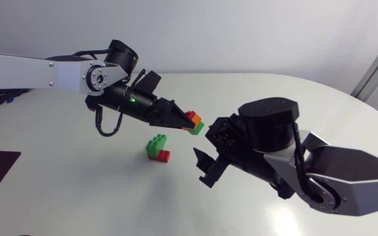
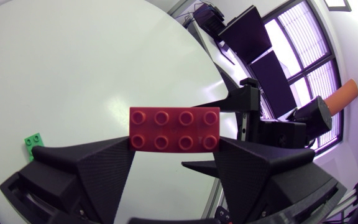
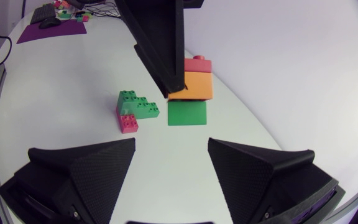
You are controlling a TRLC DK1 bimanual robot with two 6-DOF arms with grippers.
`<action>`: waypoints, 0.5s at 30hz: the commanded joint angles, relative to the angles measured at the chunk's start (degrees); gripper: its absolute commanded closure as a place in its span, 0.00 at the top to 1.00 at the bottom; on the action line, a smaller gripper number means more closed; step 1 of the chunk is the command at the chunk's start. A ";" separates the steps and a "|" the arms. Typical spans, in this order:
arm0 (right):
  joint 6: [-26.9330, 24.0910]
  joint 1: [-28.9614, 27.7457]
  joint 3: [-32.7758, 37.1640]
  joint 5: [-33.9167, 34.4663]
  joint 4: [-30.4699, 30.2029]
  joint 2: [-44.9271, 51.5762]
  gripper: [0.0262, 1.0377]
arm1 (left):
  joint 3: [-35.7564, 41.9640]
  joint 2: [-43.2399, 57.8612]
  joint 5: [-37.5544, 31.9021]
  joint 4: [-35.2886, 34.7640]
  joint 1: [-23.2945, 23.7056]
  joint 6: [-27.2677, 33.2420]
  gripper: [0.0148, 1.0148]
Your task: Disassemble duplo
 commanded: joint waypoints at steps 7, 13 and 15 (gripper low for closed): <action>-1.43 0.42 1.78 1.29 0.02 0.47 0.72 | 1.10 1.91 1.08 -1.00 -1.16 0.92 0.37; -1.43 1.21 1.78 2.08 -0.25 -0.85 0.66 | 0.40 2.52 1.16 -1.00 -1.34 2.33 0.37; -1.43 1.38 1.70 2.16 -0.25 -1.29 0.59 | 0.22 2.52 1.16 -1.08 -1.69 2.59 0.37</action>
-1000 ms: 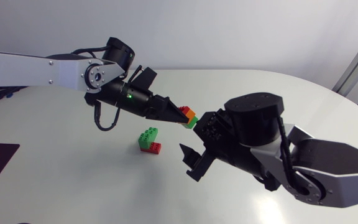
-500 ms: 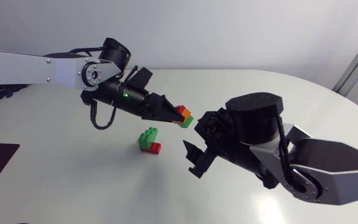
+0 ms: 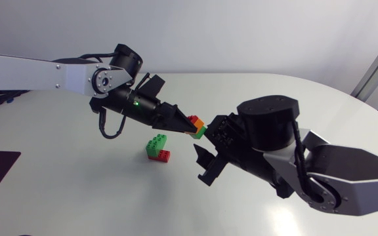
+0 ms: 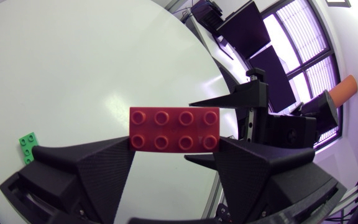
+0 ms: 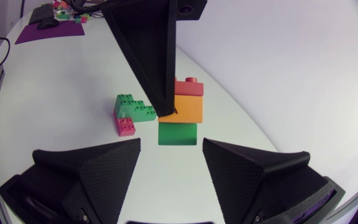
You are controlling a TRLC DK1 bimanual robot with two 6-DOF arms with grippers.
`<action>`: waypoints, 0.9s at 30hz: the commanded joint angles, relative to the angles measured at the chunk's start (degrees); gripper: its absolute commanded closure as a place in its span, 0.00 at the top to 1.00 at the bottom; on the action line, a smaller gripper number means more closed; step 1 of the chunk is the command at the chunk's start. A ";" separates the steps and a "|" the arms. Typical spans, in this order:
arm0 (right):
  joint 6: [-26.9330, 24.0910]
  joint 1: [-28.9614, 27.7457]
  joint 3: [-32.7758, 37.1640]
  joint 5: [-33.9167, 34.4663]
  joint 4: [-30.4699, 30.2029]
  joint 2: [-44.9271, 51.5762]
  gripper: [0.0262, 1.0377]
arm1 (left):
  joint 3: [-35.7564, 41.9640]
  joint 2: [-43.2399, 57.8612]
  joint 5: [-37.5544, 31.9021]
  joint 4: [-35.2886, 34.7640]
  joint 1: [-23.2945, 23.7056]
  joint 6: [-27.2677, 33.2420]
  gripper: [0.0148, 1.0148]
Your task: Disassemble duplo
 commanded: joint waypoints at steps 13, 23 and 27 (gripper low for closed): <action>-1.15 3.56 0.14 1.40 -1.08 -0.50 0.37 | -0.15 1.65 1.01 -0.58 -1.96 1.04 0.37; -1.23 4.36 -0.65 0.96 -1.43 0.56 0.32 | 0.82 -1.16 2.59 -0.58 -1.87 0.34 0.37; -1.32 4.62 -1.35 0.79 -1.61 0.56 0.32 | 1.78 -2.13 3.30 -0.76 -1.69 -0.19 0.37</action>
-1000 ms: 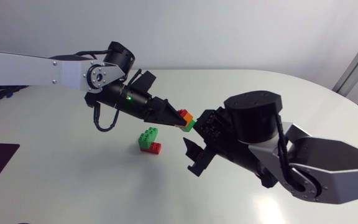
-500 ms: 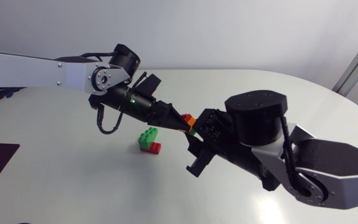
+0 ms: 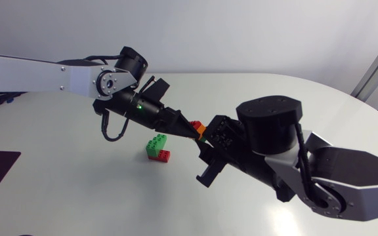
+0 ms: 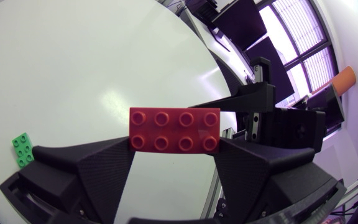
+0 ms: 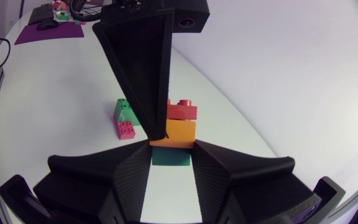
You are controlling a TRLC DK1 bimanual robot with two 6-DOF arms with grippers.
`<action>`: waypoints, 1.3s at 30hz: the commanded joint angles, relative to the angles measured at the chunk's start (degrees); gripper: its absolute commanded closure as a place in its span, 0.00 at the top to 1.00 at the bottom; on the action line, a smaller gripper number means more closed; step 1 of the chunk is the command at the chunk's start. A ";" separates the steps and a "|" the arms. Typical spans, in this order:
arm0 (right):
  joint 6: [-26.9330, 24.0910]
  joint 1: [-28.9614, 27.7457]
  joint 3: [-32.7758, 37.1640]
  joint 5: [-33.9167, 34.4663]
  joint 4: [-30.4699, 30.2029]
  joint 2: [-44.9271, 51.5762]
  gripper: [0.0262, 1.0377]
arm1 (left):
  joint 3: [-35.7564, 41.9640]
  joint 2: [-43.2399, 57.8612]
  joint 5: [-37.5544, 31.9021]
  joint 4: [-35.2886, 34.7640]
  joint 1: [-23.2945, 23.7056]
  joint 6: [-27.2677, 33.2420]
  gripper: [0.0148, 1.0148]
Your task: Disassemble duplo
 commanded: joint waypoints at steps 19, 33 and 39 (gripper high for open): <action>-1.10 2.70 -2.14 -1.51 -0.86 0.24 0.86 | 2.42 -2.35 2.77 -0.04 -2.14 -2.18 0.37; -2.16 0.85 -3.38 -1.51 -1.04 -1.51 0.85 | 2.60 -3.75 2.51 -0.21 -1.17 -2.35 0.37; -2.51 0.15 -3.38 -1.51 -1.13 -2.74 0.78 | 2.24 -3.23 1.98 -0.13 -0.21 -1.48 0.37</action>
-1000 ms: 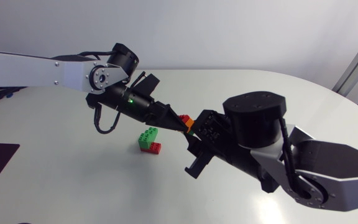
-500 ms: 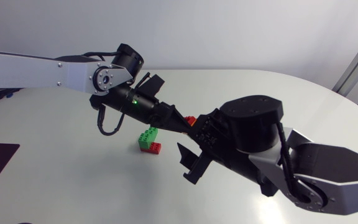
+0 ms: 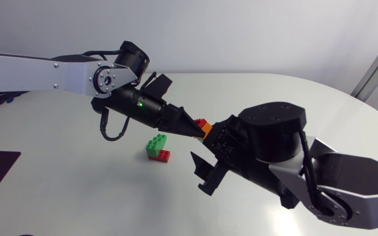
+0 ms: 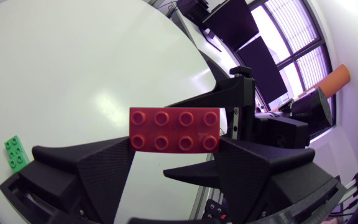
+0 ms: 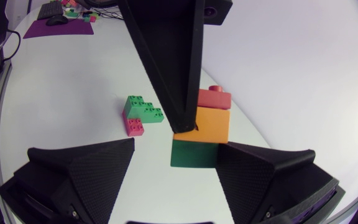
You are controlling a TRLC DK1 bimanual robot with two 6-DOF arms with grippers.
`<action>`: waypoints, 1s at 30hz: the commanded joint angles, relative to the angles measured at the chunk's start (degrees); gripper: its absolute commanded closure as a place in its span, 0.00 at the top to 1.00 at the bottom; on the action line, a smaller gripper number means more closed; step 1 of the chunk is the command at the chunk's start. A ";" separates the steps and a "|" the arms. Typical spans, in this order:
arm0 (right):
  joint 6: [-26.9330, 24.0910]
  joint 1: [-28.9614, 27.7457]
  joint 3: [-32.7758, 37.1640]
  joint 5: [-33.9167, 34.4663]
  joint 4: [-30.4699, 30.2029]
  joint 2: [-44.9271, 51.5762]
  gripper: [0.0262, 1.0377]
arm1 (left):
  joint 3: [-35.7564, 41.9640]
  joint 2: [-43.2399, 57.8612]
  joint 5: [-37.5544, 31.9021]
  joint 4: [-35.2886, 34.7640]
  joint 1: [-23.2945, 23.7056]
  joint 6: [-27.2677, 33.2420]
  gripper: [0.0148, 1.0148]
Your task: Disassemble duplo
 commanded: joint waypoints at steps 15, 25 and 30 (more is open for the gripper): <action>-1.68 -0.92 -1.25 -0.11 -0.32 -1.24 0.36 | 1.17 -0.71 0.36 0.64 1.04 0.30 0.37; -3.79 -0.22 -4.51 -0.11 1.62 -1.50 0.29 | 2.13 -0.89 0.54 0.11 0.51 -0.49 0.37; -4.67 0.22 -6.44 -0.11 2.58 -0.97 0.29 | 4.33 -1.59 0.80 -1.65 0.69 -0.58 0.37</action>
